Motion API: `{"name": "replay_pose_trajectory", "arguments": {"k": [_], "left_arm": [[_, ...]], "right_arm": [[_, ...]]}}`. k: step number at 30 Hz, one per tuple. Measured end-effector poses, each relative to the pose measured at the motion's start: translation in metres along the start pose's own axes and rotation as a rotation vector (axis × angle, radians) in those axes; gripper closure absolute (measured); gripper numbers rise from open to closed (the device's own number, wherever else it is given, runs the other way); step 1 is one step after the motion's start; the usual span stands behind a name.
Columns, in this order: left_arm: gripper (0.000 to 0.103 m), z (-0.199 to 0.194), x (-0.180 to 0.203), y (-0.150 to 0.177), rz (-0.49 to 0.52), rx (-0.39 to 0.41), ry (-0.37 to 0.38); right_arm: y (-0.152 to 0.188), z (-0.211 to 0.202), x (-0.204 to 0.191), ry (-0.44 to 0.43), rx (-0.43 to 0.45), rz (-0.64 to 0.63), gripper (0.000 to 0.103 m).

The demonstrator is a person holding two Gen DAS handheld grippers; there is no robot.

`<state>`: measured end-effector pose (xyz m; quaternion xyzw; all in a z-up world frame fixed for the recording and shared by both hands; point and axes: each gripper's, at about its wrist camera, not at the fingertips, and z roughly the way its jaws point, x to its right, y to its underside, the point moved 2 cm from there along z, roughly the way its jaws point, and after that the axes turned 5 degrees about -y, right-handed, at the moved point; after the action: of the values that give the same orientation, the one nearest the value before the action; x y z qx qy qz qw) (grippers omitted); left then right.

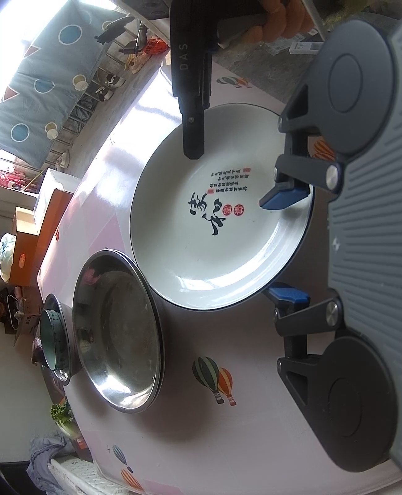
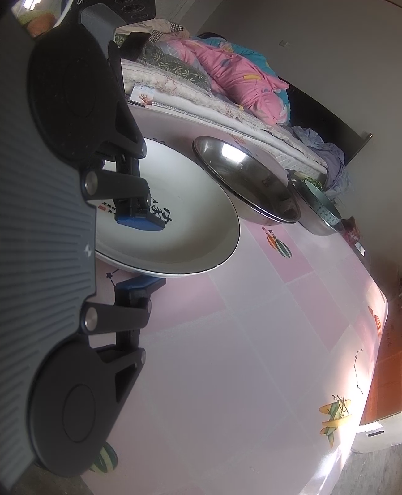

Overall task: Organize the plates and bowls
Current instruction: 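Hold the white plate raised and tilted with both grippers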

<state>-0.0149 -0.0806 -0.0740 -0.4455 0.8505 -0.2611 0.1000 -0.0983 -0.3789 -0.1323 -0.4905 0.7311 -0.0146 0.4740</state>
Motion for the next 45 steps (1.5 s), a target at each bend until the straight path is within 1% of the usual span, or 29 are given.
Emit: {"name": "replay_pose_trajectory", "arguments": {"k": [17,25,45], "left_arm": [[0.051,0.0,0.0,0.0,0.001,0.0,0.0],[0.051,0.003,-0.001,0.0,-0.005,-0.003,0.012],[0.051,0.01,-0.004,-0.007,-0.002,0.007,-0.015]], "right_arm": [[0.0,0.0,0.0,0.0,0.0,0.0,0.072],[0.0,0.0,0.0,0.0,0.0,0.0,0.073],[-0.003,-0.002,0.0,0.004,0.001,-0.011,0.074]]}}
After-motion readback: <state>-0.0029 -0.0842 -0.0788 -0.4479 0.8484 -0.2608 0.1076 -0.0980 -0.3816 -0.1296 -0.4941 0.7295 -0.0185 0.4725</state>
